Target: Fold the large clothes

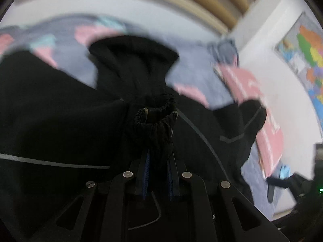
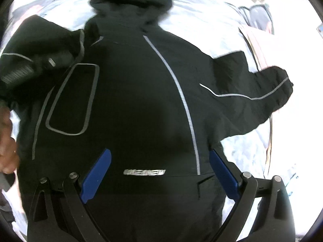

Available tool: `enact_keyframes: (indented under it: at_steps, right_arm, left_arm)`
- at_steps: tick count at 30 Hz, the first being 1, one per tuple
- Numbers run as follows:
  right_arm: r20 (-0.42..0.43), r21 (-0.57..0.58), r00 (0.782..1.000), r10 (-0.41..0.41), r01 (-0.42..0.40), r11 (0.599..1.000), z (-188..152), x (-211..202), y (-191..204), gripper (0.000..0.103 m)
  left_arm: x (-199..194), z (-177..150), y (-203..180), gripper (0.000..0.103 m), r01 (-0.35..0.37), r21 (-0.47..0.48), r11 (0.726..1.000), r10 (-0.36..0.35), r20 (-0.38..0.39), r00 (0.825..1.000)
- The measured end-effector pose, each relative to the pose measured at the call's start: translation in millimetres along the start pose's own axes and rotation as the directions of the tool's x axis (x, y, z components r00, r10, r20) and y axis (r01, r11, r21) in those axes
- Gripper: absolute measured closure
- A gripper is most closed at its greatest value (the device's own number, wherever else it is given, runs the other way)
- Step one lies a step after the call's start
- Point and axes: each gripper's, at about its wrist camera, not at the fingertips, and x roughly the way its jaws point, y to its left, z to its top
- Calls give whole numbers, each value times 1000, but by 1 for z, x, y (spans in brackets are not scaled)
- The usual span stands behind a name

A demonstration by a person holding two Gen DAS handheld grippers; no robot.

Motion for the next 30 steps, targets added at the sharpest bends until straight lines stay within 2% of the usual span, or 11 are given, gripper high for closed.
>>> enact_keyframes:
  at_steps: [5, 10, 12, 14, 16, 21, 25, 27, 28, 29, 30]
  right_arm:
    - [-24, 17, 1000, -13, 13, 1000, 4, 24, -18, 4]
    - [14, 27, 998, 63, -63, 998, 15, 34, -25, 4]
    - [55, 46, 986, 155, -157, 987, 24, 33, -30, 4]
    - [77, 76, 966, 246, -252, 965, 34, 33, -35, 4]
    - [97, 92, 942, 320, -329, 940, 42, 34, -37, 4]
    - [81, 91, 886, 456, -462, 882, 58, 54, -19, 4]
    - [35, 99, 850, 525, -526, 845, 85, 83, 13, 11]
    - [7, 122, 848, 530, -526, 841, 95, 101, 26, 14]
    - [-24, 139, 851, 525, -517, 845, 98, 113, 33, 24]
    - [-66, 155, 833, 549, -535, 831, 101, 126, 40, 41]
    - [-93, 170, 814, 574, -555, 814, 102, 133, 46, 45]
  left_arm:
    - [69, -23, 11, 86, -13, -35, 999, 8, -146, 989]
    - [69, -24, 14, 82, 41, -112, 993, -58, -154, 986]
    - [59, -20, 16, 71, 124, -165, 978, -149, -150, 977]
    - [41, -19, 16, 51, 233, -219, 948, -260, -108, 959]
    - [23, -15, 13, 44, 254, -229, 940, -278, -79, 957]
    - [-39, -18, 12, 44, 257, -217, 942, -262, 2, 965]
    - [-88, -19, 21, 44, 180, -190, 965, -171, 64, 983]
    - [-105, -20, 30, 44, 130, -197, 972, -116, 81, 990]
    - [-112, -21, 34, 44, 106, -203, 973, -90, 87, 992]
    - [-121, -23, 41, 44, 77, -214, 974, -58, 93, 994]
    - [-125, -24, 45, 44, 59, -223, 973, -39, 95, 995]
